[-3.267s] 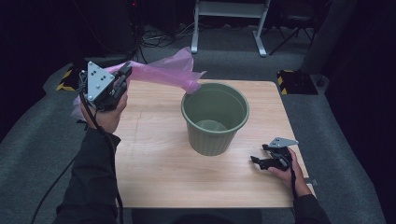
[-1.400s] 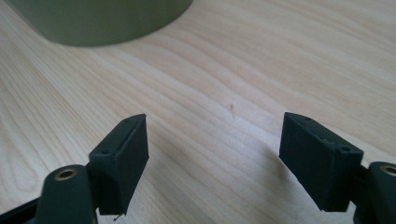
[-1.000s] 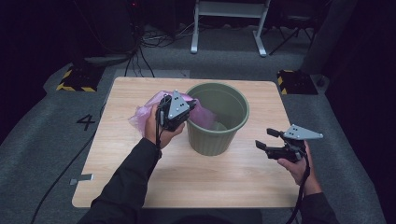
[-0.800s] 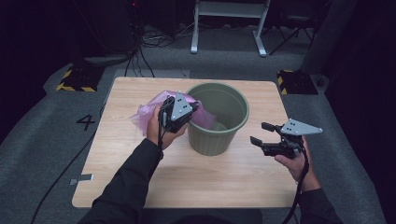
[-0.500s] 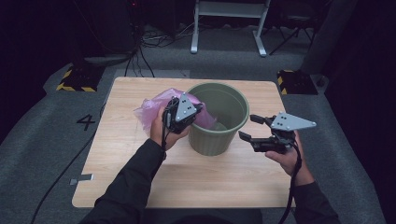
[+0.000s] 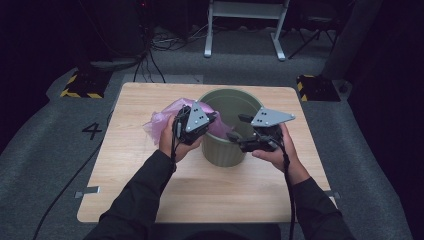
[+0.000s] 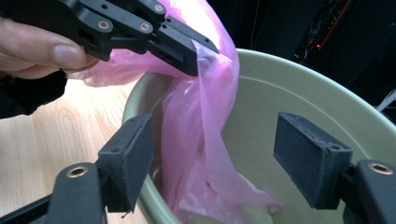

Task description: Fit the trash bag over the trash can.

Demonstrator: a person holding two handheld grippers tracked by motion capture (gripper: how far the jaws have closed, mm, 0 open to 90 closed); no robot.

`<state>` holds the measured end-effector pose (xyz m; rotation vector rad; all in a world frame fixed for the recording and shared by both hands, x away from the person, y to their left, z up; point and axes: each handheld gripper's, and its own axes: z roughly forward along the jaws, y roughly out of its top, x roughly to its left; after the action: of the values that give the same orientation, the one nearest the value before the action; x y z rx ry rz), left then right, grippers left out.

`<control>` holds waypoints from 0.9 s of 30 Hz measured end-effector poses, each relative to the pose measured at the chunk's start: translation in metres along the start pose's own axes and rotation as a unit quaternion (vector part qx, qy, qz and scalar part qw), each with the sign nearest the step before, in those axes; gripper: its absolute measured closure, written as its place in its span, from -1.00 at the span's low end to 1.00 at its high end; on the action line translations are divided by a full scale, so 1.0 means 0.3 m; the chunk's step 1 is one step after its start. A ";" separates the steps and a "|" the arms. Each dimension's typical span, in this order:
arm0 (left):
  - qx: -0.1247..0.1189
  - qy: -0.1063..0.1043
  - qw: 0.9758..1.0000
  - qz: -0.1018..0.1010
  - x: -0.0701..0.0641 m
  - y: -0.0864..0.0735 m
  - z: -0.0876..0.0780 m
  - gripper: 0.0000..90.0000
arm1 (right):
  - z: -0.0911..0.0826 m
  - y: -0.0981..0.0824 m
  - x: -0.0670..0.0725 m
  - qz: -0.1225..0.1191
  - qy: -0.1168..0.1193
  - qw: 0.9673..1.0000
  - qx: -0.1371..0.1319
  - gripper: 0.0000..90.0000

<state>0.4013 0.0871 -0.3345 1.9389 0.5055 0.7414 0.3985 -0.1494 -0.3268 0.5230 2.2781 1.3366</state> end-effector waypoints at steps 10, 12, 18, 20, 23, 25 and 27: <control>0.000 -0.006 1.000 0.007 -0.015 0.004 -0.014 1.00 | 0.080 0.021 0.002 0.005 0.009 1.000 0.007 0.11; 0.000 -0.007 1.000 0.008 -0.018 0.006 -0.014 1.00 | 0.084 0.021 0.001 0.006 0.011 1.000 0.006 0.17; 0.001 -0.009 1.000 0.007 -0.025 0.007 -0.013 0.99 | 0.099 0.013 0.007 0.014 0.030 0.999 -0.007 0.79; -0.004 -0.008 1.000 0.002 -0.023 0.006 -0.014 0.96 | 0.098 0.010 0.009 0.014 0.034 0.999 -0.011 0.84; -0.005 -0.007 1.000 -0.003 -0.025 0.003 -0.018 0.75 | 0.095 0.007 0.015 0.008 0.031 0.999 -0.013 0.97; -0.004 -0.001 1.000 -0.004 -0.029 0.005 -0.030 0.59 | 0.090 0.004 0.016 0.010 0.025 0.999 -0.018 0.99; 0.002 0.008 1.000 -0.003 -0.033 0.007 -0.041 0.42 | 0.085 -0.001 0.012 0.014 0.023 0.999 -0.020 1.00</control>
<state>0.3857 0.0877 -0.3311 1.9353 0.5212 0.7529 0.4096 -0.1295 -0.3387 0.5167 2.2839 1.4177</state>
